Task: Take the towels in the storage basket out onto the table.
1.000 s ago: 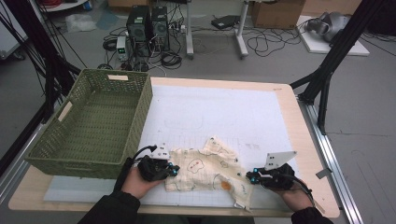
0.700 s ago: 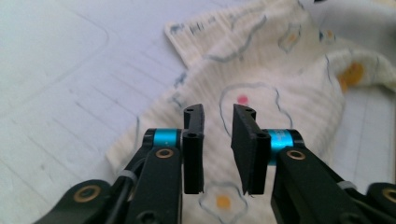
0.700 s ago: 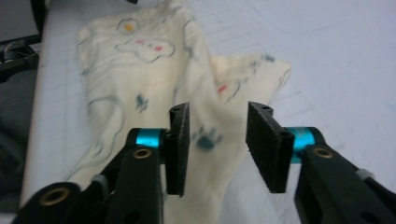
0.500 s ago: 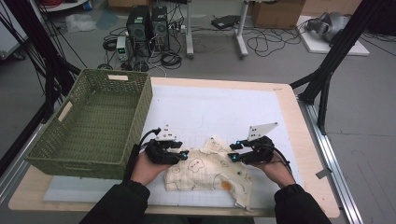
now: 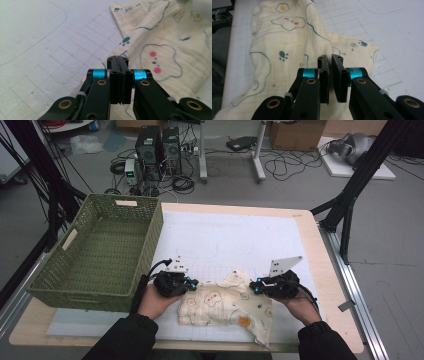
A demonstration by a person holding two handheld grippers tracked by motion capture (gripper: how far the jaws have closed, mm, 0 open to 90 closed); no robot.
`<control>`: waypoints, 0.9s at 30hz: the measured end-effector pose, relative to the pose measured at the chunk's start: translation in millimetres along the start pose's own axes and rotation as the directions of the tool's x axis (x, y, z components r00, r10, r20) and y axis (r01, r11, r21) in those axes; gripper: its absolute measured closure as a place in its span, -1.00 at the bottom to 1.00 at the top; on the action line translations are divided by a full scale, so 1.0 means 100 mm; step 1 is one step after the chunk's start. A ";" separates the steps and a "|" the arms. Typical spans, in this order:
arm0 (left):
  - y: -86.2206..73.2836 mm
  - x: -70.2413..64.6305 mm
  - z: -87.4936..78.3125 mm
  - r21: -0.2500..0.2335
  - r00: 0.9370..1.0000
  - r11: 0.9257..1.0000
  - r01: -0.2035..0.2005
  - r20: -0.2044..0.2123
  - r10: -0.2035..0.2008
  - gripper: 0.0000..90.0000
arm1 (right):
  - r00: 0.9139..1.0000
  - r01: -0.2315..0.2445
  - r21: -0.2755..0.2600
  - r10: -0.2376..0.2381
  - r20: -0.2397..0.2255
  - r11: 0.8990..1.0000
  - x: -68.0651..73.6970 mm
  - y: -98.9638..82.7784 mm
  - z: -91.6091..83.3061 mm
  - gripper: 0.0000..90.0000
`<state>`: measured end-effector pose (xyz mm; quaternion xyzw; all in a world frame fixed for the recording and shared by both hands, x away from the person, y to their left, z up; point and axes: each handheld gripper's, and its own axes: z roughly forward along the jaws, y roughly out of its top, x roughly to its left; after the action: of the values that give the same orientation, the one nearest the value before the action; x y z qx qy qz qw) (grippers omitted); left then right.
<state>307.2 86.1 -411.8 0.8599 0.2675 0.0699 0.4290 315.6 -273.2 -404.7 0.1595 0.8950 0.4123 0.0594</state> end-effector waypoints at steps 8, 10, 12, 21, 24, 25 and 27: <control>-0.18 -0.07 0.16 0.102 0.998 0.995 0.001 0.063 -0.007 0.97 | 0.997 -0.018 0.105 0.026 -0.067 0.994 0.14 -0.23 0.21 0.83; -0.19 -0.07 0.18 0.097 0.997 0.995 0.005 0.070 -0.012 0.97 | 0.996 -0.027 0.079 0.034 -0.077 0.997 0.10 -0.17 0.17 0.71; -0.19 -0.06 0.18 0.104 0.997 0.995 0.004 0.072 -0.011 0.97 | 0.996 -0.037 0.031 0.040 -0.075 0.999 0.05 -0.08 0.10 0.66; -0.19 -0.07 0.19 0.100 0.997 0.995 -0.006 0.073 -0.001 0.97 | 0.997 -0.067 0.070 0.065 0.033 0.995 -0.30 0.12 0.34 0.45; -0.19 -0.07 0.19 0.103 0.997 0.995 -0.010 0.073 0.002 0.97 | 0.996 -0.067 0.137 0.059 0.059 0.988 -0.37 0.08 0.51 0.42; -0.19 -0.07 0.19 0.099 0.997 0.995 -0.011 0.075 0.003 0.97 | 0.997 -0.064 0.146 0.056 0.058 0.987 -0.37 0.07 0.55 0.47; -0.19 -0.07 0.19 0.099 0.997 0.995 -0.009 0.074 0.002 0.97 | 0.998 -0.041 0.140 0.034 0.047 0.989 -0.37 0.09 0.57 0.78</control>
<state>300.6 78.9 -437.5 0.8829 0.2522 0.0257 0.3952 366.2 -239.0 -435.6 0.1892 0.9172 0.3455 0.0602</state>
